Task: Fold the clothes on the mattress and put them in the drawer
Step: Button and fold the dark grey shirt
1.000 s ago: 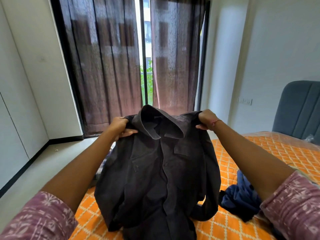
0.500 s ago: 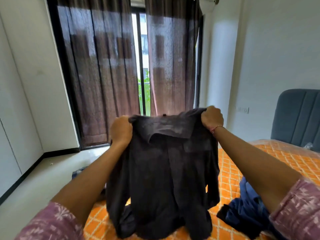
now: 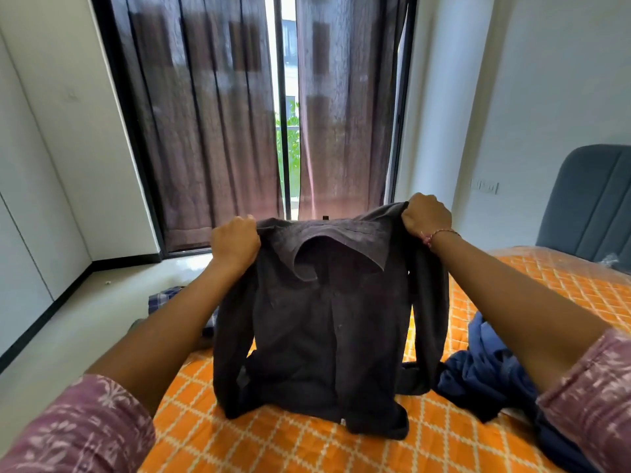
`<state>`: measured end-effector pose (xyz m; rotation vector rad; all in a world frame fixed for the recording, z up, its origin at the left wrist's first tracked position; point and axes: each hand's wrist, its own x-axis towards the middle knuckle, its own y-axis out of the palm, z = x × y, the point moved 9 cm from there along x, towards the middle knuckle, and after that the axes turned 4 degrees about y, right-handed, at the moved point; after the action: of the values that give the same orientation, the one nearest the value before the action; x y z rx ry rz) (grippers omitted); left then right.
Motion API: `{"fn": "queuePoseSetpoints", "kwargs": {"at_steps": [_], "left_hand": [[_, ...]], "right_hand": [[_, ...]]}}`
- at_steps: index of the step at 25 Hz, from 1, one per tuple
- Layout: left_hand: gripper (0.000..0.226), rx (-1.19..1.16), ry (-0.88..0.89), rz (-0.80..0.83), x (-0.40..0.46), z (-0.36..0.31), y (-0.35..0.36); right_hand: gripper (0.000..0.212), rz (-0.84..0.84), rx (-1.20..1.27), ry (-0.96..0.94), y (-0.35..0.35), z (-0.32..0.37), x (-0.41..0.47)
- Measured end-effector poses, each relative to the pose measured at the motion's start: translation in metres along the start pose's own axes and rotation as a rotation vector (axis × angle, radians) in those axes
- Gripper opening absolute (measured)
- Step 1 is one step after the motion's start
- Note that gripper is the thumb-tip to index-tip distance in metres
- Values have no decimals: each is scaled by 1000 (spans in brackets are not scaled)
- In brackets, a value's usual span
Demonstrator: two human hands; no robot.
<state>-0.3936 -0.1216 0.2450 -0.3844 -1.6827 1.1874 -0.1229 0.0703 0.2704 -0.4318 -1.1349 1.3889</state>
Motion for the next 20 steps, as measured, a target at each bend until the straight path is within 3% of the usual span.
{"fn": "queuePoseSetpoints", "kwargs": {"at_steps": [2, 4, 6, 8, 11, 14, 18, 20], "left_hand": [[22, -140, -134, 68, -1, 10, 19], [25, -571, -291, 202, -1, 15, 56], [34, -1119, -431, 308, 1, 8, 103], [37, -1346, -506, 340, 10, 6, 142], [37, -1329, -569, 350, 43, 6, 200], [25, -1046, -470, 270, 100, 4, 216], [41, -915, -191, 36, 201, -12, 156], [45, -822, -105, -118, 233, -14, 113]], "right_hand": [[14, 234, 177, 80, 26, -2, 2], [20, 446, 454, 180, 61, -4, 3], [18, 551, 550, 202, 95, -4, 12], [32, 596, 698, 236, 133, -8, 31], [36, 405, 535, 318, 166, -29, 86], [39, 254, 308, 249, 172, -35, 134], [50, 194, 338, 116, 127, -4, 188], [56, 75, 340, 20, 83, 16, 210]]}}
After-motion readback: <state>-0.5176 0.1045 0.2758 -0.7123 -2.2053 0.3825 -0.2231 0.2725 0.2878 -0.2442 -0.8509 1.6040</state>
